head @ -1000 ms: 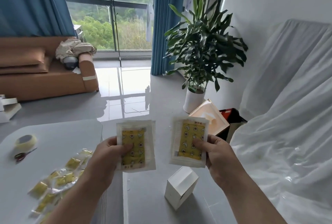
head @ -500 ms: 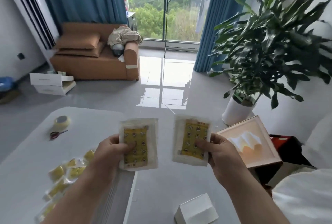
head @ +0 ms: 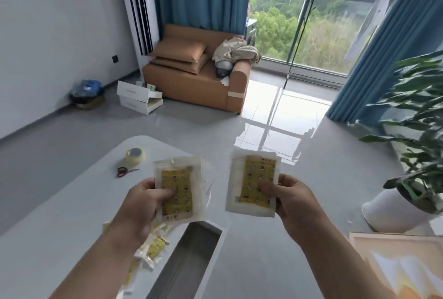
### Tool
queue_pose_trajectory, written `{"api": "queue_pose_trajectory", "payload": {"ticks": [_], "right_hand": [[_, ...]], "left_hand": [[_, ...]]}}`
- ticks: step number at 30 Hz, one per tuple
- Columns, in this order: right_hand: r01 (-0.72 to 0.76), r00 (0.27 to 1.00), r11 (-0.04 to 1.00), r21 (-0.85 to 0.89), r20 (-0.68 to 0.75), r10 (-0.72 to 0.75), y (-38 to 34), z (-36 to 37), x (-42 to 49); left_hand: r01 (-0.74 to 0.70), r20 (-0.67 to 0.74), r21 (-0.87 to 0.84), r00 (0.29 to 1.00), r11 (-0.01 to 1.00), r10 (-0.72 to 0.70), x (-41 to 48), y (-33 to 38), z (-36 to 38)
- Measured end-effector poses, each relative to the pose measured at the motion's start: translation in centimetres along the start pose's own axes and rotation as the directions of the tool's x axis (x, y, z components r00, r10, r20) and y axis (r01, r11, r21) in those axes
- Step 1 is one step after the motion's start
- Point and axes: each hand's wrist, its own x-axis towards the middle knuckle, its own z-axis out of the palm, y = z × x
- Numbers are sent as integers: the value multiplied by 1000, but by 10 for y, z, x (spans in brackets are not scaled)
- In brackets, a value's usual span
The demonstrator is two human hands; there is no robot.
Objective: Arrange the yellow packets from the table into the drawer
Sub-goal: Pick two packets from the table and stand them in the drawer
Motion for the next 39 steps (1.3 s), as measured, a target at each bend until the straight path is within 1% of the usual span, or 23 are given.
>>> {"api": "queue_pose_trajectory", "payload": {"ticks": [7, 10, 14, 17, 20, 23, 27, 30, 33, 35, 39], "right_hand": [[-47, 990, 992, -120, 124, 62, -20, 55, 62], [-56, 976, 983, -176, 197, 91, -26, 80, 87], [-73, 940, 964, -257, 306, 153, -25, 114, 121], [-70, 892, 942, -329, 401, 206, -20, 135, 140], [-52, 819, 915, -401, 507, 269, -16, 148, 155], [-42, 744, 884, -465, 576, 339, -8, 151, 166], [-48, 657, 844, -534, 620, 429, 14, 150, 173], [-46, 613, 816, -576, 629, 478, 35, 149, 173], [-42, 563, 787, -616, 636, 528, 58, 150, 168], [-40, 545, 768, -639, 630, 553, 75, 153, 162], [-37, 522, 746, -665, 624, 582, 115, 166, 148]], "left_hand": [[-21, -182, -114, 983, 993, 0, 29, 21, -26], [-37, -292, -168, 956, 985, -14, 34, 21, -42], [-75, -434, -217, 900, 973, -27, 31, 14, -59], [-111, -531, -245, 847, 963, -37, 21, 5, -62], [-145, -624, -304, 777, 942, -81, 12, -8, -56], [-172, -704, -340, 698, 924, -129, 2, -27, -42], [-198, -772, -378, 607, 904, -189, -13, -55, -26], [-199, -804, -395, 547, 897, -233, -26, -75, -20], [-200, -819, -406, 512, 892, -259, -40, -95, -22], [-196, -828, -409, 491, 891, -271, -48, -109, -29], [-206, -829, -421, 483, 883, -283, -55, -144, -58]]}}
